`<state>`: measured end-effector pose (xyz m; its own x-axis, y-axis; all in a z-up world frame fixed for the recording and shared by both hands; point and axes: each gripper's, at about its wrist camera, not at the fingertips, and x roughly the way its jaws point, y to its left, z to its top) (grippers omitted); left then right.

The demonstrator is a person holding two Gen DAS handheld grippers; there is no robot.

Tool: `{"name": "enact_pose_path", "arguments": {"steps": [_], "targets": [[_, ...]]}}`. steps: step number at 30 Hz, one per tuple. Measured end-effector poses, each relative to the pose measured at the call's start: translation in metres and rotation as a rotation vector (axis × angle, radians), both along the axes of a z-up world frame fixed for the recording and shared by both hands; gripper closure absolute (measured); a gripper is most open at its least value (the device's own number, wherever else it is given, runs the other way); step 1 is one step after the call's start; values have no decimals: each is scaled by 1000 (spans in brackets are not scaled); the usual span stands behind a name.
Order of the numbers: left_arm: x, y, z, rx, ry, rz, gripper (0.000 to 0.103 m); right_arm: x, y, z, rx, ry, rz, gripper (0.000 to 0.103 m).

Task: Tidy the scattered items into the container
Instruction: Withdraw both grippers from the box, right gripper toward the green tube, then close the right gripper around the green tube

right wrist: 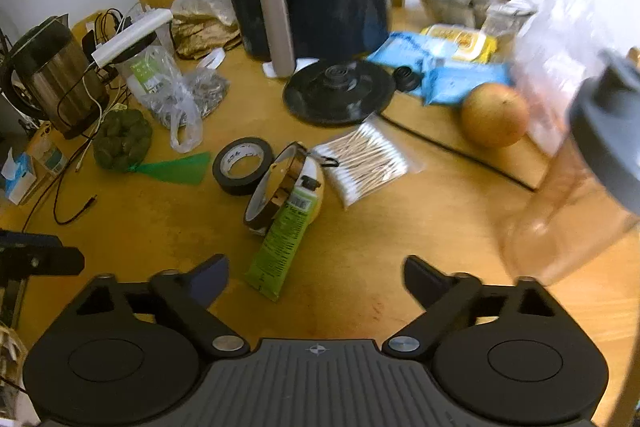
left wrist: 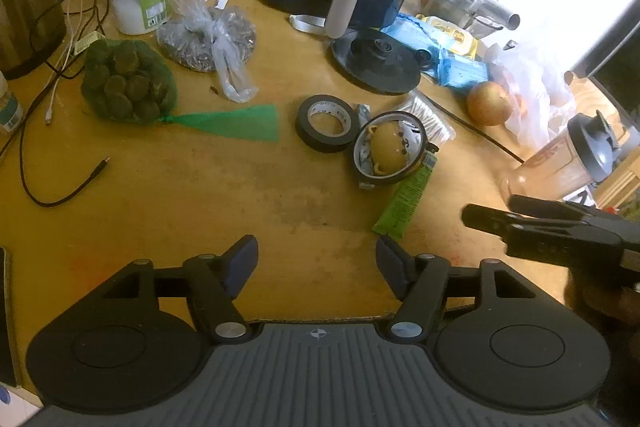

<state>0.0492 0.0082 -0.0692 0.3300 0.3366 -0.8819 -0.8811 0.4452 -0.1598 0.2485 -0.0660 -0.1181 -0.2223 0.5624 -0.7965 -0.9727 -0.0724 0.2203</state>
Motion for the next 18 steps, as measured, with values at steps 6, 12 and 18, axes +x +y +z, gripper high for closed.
{"name": "enact_pose_path", "arguments": {"steps": [6, 12, 18], "targets": [[2, 2, -3, -13, 5, -12, 38, -15, 23, -15, -21, -4, 11, 21], [-1, 0, -5, -33, 10, -25, 38, -30, 44, -33, -71, -1, 7, 39], [-5, -2, -9, -55, 9, -29, 38, -44, 60, -50, -103, -20, -7, 56]]}}
